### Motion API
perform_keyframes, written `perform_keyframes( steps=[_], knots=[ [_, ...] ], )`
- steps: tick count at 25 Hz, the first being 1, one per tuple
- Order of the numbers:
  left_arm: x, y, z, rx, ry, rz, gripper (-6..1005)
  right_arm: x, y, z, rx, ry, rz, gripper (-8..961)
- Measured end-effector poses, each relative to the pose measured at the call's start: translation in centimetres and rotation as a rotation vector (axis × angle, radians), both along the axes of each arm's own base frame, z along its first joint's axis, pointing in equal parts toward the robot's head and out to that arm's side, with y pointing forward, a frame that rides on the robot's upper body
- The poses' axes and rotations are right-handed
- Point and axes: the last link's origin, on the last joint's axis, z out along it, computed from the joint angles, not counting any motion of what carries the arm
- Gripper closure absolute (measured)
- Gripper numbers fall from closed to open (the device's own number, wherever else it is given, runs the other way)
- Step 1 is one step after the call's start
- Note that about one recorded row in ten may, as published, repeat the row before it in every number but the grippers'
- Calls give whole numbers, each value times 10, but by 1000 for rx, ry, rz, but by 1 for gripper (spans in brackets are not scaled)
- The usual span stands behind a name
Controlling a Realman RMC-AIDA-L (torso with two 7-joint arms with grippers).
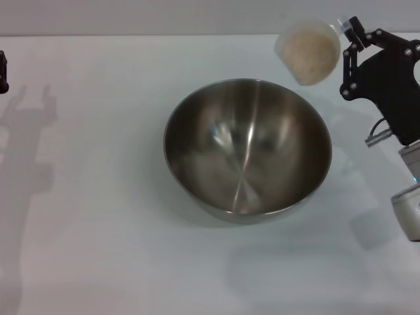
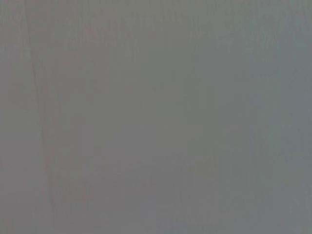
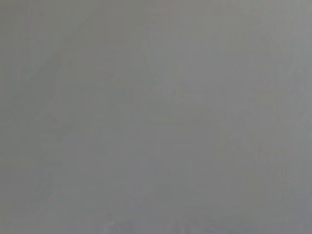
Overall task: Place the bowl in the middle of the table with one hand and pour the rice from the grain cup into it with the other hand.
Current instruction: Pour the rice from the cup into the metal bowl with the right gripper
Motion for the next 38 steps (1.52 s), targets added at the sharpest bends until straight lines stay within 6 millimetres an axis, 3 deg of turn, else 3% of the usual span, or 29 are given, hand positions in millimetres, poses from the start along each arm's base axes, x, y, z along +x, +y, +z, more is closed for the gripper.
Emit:
perform_keyframes(
  steps=[16,29,38],
  knots=[
    [4,3,1,11,-4,-15,550,-23,8,-11,68,-221,145,950],
    [8,6,2,12,-5,-24,550,-27,5,-22,152,-389,170,950],
    [12,9,2,14,-9,-34,550,-36,1,-25,319,-541,221,949]
  ],
)
